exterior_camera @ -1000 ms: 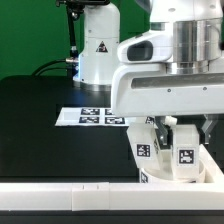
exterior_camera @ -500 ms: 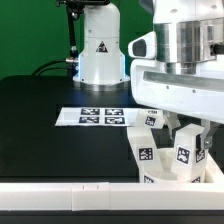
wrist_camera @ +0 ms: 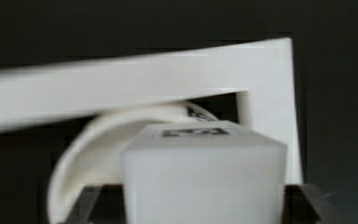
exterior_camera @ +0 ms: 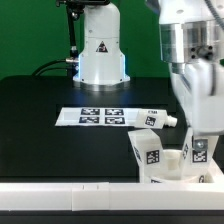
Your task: Assemble stool
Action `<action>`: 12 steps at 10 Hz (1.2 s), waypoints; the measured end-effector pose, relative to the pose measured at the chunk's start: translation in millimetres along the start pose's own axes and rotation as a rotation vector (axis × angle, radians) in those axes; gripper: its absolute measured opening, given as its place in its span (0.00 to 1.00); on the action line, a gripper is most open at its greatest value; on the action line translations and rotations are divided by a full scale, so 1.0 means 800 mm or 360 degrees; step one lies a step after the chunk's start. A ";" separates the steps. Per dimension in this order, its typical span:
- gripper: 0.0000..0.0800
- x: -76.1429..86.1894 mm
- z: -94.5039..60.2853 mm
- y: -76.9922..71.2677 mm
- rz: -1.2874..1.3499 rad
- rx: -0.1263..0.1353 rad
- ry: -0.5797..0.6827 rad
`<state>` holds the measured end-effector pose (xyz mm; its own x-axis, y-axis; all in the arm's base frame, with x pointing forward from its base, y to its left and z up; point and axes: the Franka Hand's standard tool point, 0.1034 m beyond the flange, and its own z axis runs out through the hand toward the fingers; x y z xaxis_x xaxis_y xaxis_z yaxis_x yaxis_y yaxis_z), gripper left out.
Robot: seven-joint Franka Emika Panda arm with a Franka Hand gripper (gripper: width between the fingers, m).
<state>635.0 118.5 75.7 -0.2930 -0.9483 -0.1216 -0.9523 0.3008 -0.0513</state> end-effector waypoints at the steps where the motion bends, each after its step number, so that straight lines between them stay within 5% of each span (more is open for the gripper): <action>1: 0.45 0.000 0.000 0.000 -0.0016 -0.0001 -0.0005; 2: 0.45 -0.001 0.000 0.000 -0.0021 -0.0002 -0.0007; 3: 0.67 -0.001 0.000 0.001 -0.0085 -0.0007 -0.0003; 4: 0.67 -0.003 -0.004 0.006 -0.0323 -0.0046 -0.0004; 5: 0.78 -0.007 -0.011 0.006 -0.0600 -0.0049 -0.0016; 7: 0.80 -0.013 -0.022 0.011 -0.1096 -0.0093 -0.0038; 11: 0.81 -0.011 -0.019 0.010 -0.1539 -0.0087 -0.0044; 12: 0.81 -0.016 -0.021 0.006 -0.1911 -0.0040 -0.0029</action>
Offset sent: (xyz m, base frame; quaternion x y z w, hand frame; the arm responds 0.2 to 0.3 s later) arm -0.0100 0.0023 0.0081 -0.0697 0.0240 -0.2523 0.9648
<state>632.9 130.2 93.6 0.7840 -0.6203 -0.0236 -0.6181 -0.7765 -0.1224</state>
